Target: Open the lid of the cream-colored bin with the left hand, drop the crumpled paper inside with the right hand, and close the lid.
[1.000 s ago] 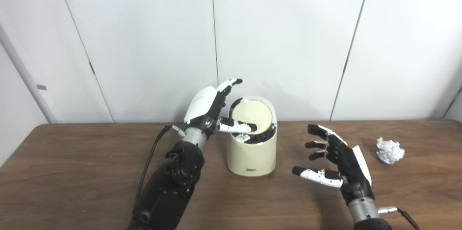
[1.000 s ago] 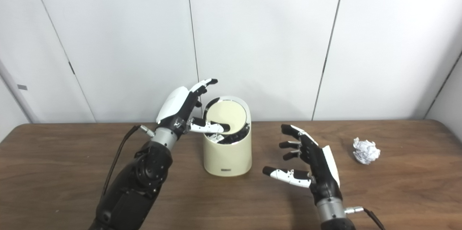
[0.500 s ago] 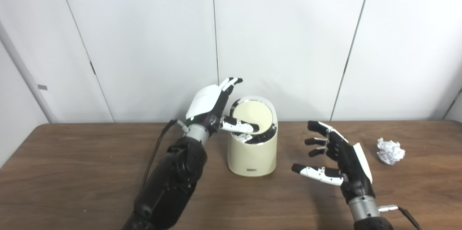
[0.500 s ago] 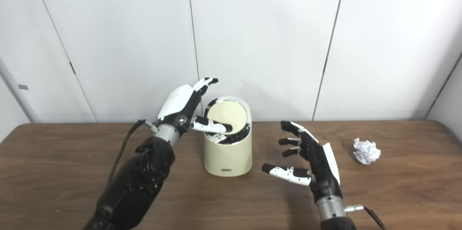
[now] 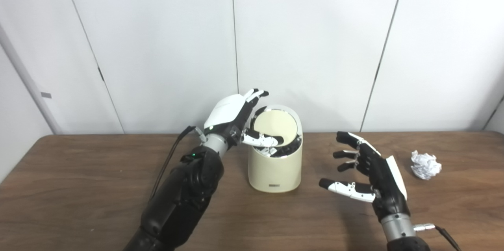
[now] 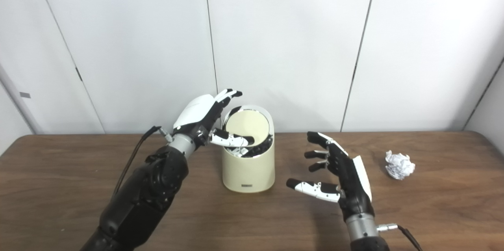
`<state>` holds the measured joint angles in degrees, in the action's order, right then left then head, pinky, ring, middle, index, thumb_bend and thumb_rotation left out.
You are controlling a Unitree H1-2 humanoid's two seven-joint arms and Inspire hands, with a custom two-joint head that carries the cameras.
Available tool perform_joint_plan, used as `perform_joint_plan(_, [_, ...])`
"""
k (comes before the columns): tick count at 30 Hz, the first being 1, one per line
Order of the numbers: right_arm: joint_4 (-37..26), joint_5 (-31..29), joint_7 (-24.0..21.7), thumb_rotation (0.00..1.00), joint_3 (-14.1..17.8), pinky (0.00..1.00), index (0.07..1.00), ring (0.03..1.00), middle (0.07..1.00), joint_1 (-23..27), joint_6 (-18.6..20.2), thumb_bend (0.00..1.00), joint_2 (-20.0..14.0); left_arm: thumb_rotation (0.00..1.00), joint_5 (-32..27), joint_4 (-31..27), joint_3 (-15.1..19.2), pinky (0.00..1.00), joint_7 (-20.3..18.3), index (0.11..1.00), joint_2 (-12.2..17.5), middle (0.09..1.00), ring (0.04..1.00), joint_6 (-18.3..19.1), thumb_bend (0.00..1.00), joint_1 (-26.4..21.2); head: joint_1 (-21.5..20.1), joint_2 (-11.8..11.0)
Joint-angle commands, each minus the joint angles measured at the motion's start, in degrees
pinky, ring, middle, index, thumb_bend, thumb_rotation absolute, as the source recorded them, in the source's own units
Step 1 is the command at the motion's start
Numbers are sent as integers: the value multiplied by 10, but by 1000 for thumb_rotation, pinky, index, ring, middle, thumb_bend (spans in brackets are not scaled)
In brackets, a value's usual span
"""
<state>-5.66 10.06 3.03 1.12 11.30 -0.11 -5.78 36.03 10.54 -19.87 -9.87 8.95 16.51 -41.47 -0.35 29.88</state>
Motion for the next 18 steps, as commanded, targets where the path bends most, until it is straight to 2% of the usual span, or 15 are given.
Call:
perform_joint_plan(1, [-18, -1, 2, 57, 3, 494, 774, 663, 800, 16, -17, 767, -3, 156, -18, -16, 21, 704, 20, 937, -8, 939, 885, -13, 749, -6, 0, 0])
perform_joint_plan(4, [-14, 1, 3, 57, 3, 497, 773, 665, 799, 16, -18, 769, -4, 244, -34, -18, 40, 744, 42, 920, -14, 942, 914, -36, 701, 0, 0, -1])
perform_joint_plan(9, [-13, 1, 4, 64, 2, 501, 770, 665, 800, 16, -14, 770, -2, 247, -70, -19, 78, 759, 82, 907, -29, 911, 887, -70, 681, 14, -1, -2])
perform_joint_plan(13, [-16, 0, 3, 66, 3, 507, 765, 665, 797, 15, -12, 768, -2, 253, -113, -9, 111, 760, 114, 904, -43, 893, 874, -121, 687, 22, 4, -2])
perform_joint_plan(18, [-12, 2, 6, 54, 3, 519, 766, 666, 798, 14, -19, 762, -2, 300, -173, -4, 148, 770, 125, 923, -57, 917, 886, -154, 700, 33, 5, -1])
